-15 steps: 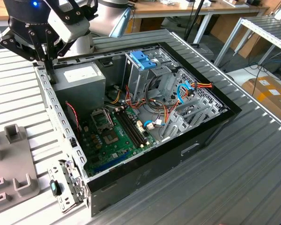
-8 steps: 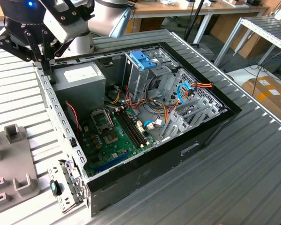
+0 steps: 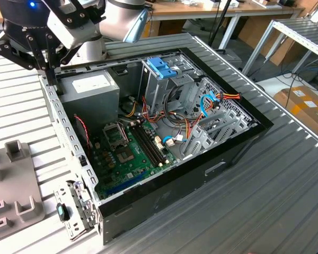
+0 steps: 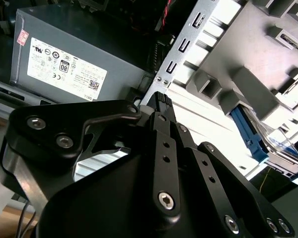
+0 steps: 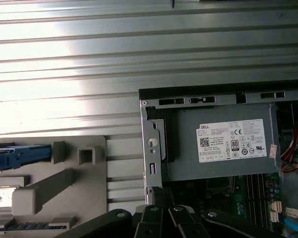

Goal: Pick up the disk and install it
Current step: 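Reach for the disk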

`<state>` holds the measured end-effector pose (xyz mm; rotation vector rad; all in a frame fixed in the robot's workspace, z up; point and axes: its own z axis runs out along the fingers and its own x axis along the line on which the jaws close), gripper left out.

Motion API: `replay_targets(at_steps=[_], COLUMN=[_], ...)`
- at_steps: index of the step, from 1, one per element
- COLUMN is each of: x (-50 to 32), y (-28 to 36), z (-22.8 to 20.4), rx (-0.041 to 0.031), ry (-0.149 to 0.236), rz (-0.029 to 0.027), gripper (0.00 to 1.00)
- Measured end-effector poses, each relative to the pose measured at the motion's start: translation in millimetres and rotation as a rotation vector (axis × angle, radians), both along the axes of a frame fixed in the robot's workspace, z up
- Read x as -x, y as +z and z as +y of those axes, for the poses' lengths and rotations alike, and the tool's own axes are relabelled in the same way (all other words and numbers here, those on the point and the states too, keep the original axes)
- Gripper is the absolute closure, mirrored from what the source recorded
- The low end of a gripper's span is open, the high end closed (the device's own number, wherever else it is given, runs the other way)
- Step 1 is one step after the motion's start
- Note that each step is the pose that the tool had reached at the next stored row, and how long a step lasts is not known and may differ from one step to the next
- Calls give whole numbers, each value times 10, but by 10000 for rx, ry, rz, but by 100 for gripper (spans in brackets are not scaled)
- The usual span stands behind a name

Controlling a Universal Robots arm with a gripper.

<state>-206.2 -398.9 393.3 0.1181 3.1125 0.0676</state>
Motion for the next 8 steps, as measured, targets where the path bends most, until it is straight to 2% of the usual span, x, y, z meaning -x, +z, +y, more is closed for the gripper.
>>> replay_targets(at_steps=[8], x=[22], y=[0], z=[0], rx=[0], ry=[0], rz=[0], gripper=[89])
